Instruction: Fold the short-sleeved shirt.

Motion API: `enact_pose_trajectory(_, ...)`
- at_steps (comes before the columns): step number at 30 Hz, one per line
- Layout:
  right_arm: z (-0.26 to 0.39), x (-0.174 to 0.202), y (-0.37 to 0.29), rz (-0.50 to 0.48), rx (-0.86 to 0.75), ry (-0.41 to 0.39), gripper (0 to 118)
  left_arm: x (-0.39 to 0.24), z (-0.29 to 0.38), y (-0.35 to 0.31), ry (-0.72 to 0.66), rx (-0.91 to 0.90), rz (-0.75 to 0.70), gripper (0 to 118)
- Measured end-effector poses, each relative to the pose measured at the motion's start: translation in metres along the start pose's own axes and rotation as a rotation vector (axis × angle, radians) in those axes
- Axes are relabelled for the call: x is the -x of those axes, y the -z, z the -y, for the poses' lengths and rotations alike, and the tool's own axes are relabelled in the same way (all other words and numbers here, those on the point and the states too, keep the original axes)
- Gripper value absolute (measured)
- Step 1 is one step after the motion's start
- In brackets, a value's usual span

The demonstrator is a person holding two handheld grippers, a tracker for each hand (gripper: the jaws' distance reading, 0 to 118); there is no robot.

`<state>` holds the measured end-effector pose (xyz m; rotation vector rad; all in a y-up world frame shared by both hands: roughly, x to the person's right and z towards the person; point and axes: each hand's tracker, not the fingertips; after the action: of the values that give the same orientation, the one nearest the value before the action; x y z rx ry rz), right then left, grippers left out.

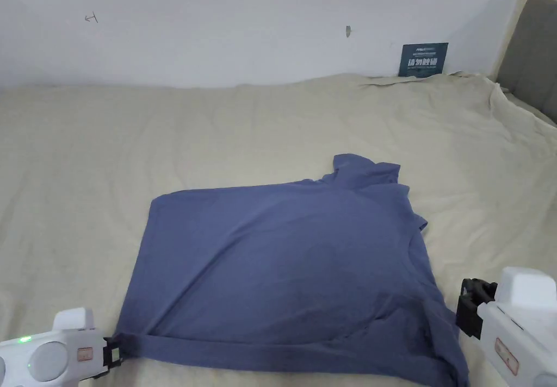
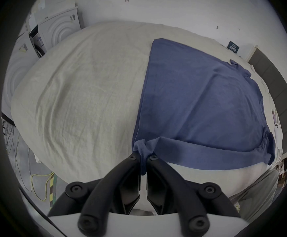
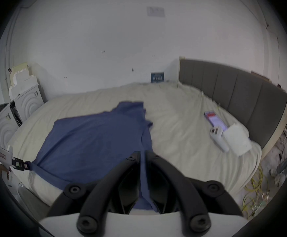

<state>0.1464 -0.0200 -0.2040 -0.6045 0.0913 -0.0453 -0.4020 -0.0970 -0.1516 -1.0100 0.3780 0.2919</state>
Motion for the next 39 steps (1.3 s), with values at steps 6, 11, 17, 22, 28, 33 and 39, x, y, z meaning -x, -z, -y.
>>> enact_pose_trajectory(6,0.039,-0.016,0.034,-0.011,0.216,0.017,83,0.000,-0.005,-0.011,0.008,-0.038,0.027,4)
enact_pose_trajectory(11,0.065,-0.005,0.052,0.014,0.317,-0.048,96,0.004,-0.007,-0.008,-0.001,-0.038,0.038,4)
enact_pose_trajectory(17,0.074,0.009,0.059,0.028,0.351,-0.044,89,0.006,-0.005,-0.005,-0.003,-0.033,0.039,4)
enact_pose_trajectory(22,0.078,0.014,0.062,0.021,0.397,-0.058,5,0.008,-0.003,-0.002,-0.015,-0.028,0.043,4)
enact_pose_trajectory(28,0.062,0.014,0.041,-0.014,0.338,-0.034,4,0.012,-0.005,-0.002,-0.031,-0.033,0.056,4)
enact_pose_trajectory(33,0.024,0.002,0.035,-0.069,0.239,0.020,4,0.019,-0.020,-0.001,-0.070,-0.039,0.091,4)
enact_pose_trajectory(39,-0.037,0.006,0.052,-0.100,0.152,0.014,4,0.014,-0.062,-0.005,-0.072,-0.085,0.109,4)
